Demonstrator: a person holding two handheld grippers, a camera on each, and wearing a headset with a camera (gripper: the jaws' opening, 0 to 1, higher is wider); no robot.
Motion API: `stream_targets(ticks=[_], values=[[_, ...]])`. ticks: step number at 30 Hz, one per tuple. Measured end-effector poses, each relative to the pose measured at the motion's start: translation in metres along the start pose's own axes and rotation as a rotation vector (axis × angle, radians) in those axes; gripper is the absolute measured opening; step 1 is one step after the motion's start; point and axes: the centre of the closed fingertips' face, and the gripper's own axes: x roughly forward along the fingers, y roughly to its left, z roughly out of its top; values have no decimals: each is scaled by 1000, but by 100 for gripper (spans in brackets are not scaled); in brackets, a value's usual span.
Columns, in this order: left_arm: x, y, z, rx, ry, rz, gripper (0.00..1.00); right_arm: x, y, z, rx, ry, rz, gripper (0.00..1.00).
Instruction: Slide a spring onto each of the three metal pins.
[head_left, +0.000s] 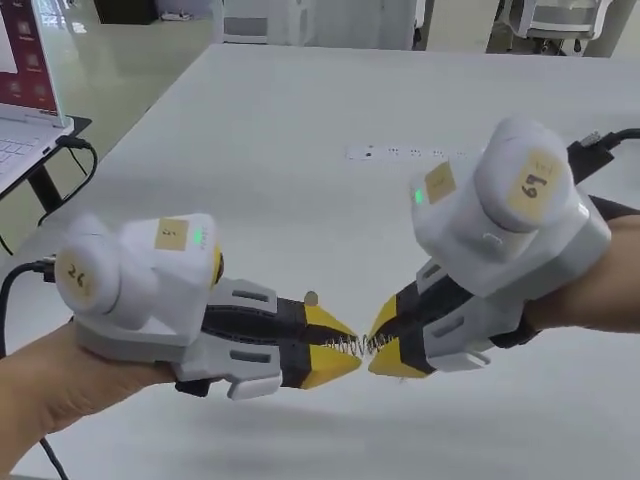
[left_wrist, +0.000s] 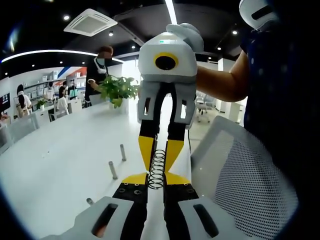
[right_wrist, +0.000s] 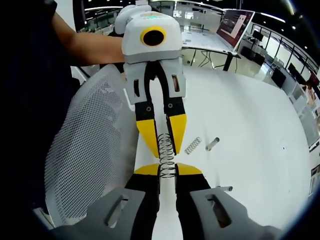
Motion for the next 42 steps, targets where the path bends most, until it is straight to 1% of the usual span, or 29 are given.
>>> stream_targets(ticks=[2,4,10,17,25,35,42], values=[[0,0,1,4,-1,0,3,-2,0,1,7,0,-2,8],[0,0,1,10,3,-2,3,-4,0,4,30,-13,6,8],[1,0,-2,18,13,-5,3,-11,2,16,58,-46,14,8],[4,-2,-4,25,23,-11,3,-12,5,23,53,-37,14,8],[5,-2,-4,18,19,-12,3,-13,7,31,27,-35,9,8],[8,-3,-6,11,26,-17,3,-11,8,29,25,-23,11,8],[9,-4,-8,17,37,-21,3,-9,8,31,18,-20,10,8]])
